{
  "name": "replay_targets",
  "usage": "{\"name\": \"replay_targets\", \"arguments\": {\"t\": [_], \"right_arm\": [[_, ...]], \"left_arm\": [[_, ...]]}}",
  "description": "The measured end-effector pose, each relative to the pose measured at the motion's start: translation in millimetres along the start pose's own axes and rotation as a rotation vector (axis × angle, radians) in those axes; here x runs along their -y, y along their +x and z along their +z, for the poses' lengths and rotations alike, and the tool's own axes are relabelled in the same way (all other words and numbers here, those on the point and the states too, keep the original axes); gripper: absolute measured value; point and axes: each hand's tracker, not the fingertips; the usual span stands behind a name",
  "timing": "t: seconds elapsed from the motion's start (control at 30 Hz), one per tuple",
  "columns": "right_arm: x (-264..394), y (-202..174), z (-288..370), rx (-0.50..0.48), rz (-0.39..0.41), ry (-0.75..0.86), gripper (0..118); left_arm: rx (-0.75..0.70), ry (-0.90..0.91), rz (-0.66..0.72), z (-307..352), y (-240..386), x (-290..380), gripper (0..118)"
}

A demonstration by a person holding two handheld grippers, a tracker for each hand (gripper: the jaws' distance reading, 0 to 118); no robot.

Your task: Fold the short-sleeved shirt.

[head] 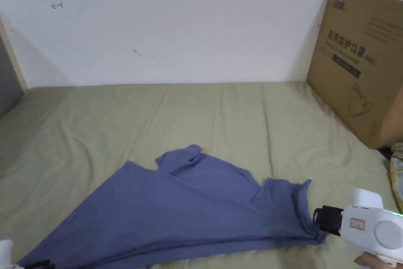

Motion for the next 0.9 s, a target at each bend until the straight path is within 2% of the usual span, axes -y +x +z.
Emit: {"name": "replay_targets", "arguments": {"t": [0.03,0.07,0.1,0.13,0.17,0.2,0.27,0.47,0.57,0.6,0.67,0.7,0.77,0.9], "right_arm": [[4.2,-1.1,6.2,-0.011,0.002,-0.003,67],[8.7,-2.5,10.0,-0.028,0.012,-0.019,65],[14.9,-4.3,12.9,-0.04,0.023,-0.026,51],[21.6,-6.8,15.2,-0.041,0.03,-0.024,27],[29.8,-10.1,15.9,-0.031,0.035,-0.021,4],[37.9,-12.3,13.8,-0.014,0.031,-0.021,1],[52.4,-13.2,13.4,-0.049,0.014,-0.057,0],[70.1,-12.9,7.9,-0.021,0.019,-0.086,0],[60.9,-13.6,2.3,0.025,0.059,-0.072,21],[54.6,-11.3,-0.1,0.034,0.067,-0.056,21],[40.0,-6.4,-8.0,0.031,0.056,-0.047,57],[31.3,-4.5,-12.7,0.032,0.051,-0.05,72],[16.9,-0.2,-24.9,0.047,0.05,-0.043,72],[-0.5,-2.5,-59.0,0.074,0.128,-0.077,72]], "left_arm": [[0.024,0.012,-0.015,6.9,9.2,-1.5,94],[0.058,0.021,-0.041,12.1,19.4,-2.5,73],[0.08,0.025,-0.073,15.8,30.9,-3.0,31],[0.083,0.023,-0.099,15.3,42.6,-0.9,1],[0.092,0.018,-0.127,14.3,56.7,1.8,0],[0.115,0.018,-0.136,16.1,71.1,5.8,0],[0.189,0.0,-0.141,12.5,92.4,13.2,0],[0.242,-0.032,-0.168,9.3,136.5,16.4,0],[0.264,-0.038,-0.198,4.0,149.6,14.0,0],[0.269,-0.042,-0.218,2.8,153.9,12.9,0],[0.273,-0.04,-0.221,-0.9,158.4,11.7,0],[0.278,-0.047,-0.223,-4.0,159.7,10.7,0],[0.286,-0.061,-0.213,-8.9,161.9,9.4,0],[0.303,-0.093,-0.194,-20.6,163.7,9.2,0]]}}
